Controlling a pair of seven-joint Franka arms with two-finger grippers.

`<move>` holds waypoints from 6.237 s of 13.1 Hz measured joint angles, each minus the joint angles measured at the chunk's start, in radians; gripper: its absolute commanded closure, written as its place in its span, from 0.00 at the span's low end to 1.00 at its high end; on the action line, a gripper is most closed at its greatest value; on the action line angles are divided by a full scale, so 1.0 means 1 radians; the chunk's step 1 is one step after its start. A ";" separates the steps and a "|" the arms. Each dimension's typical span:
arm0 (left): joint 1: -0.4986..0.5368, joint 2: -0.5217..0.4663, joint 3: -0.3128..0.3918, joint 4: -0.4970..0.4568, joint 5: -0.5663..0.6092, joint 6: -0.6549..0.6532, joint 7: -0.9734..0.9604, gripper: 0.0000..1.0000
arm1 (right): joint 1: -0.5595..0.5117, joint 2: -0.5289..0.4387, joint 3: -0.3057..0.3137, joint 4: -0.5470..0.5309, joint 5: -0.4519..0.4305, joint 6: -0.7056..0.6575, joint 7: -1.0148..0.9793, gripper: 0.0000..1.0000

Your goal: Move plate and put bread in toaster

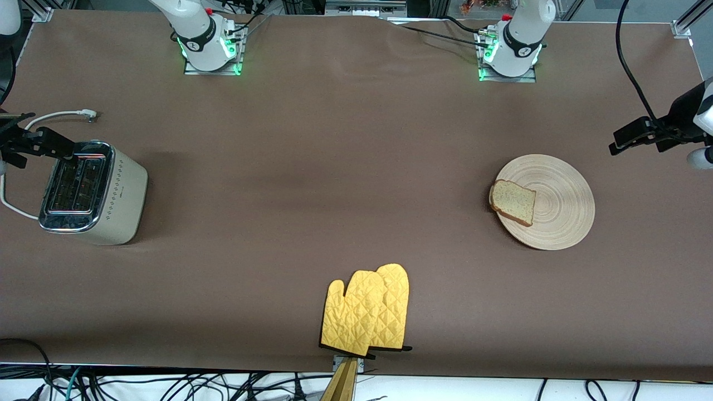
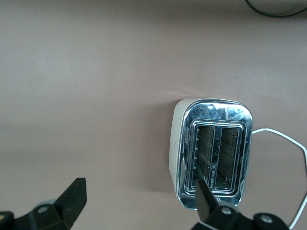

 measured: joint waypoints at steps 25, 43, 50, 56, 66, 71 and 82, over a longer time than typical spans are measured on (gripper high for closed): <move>-0.050 -0.004 0.019 0.019 0.074 -0.083 0.077 0.00 | 0.000 0.001 0.000 0.000 0.001 0.000 0.000 0.00; 0.519 0.396 0.021 -0.104 -0.138 0.108 0.767 0.00 | -0.001 0.002 0.001 0.000 0.001 0.000 0.000 0.00; 0.765 0.668 -0.194 -0.029 -0.188 0.112 0.854 0.00 | -0.002 0.002 0.001 0.000 0.001 0.000 0.000 0.00; 0.761 0.764 -0.223 -0.028 -0.294 0.110 0.864 0.00 | -0.002 0.002 0.001 0.000 0.001 -0.001 0.000 0.00; 0.752 0.850 -0.240 -0.031 -0.386 0.105 0.904 0.36 | -0.002 0.002 0.001 0.000 0.001 -0.001 0.000 0.00; 0.752 0.869 -0.240 -0.031 -0.386 0.109 0.939 0.56 | -0.002 0.002 0.001 0.000 0.001 -0.001 0.000 0.00; 0.754 0.889 -0.242 -0.036 -0.417 0.118 1.004 0.99 | -0.003 0.002 0.000 0.000 0.018 -0.001 0.000 0.00</move>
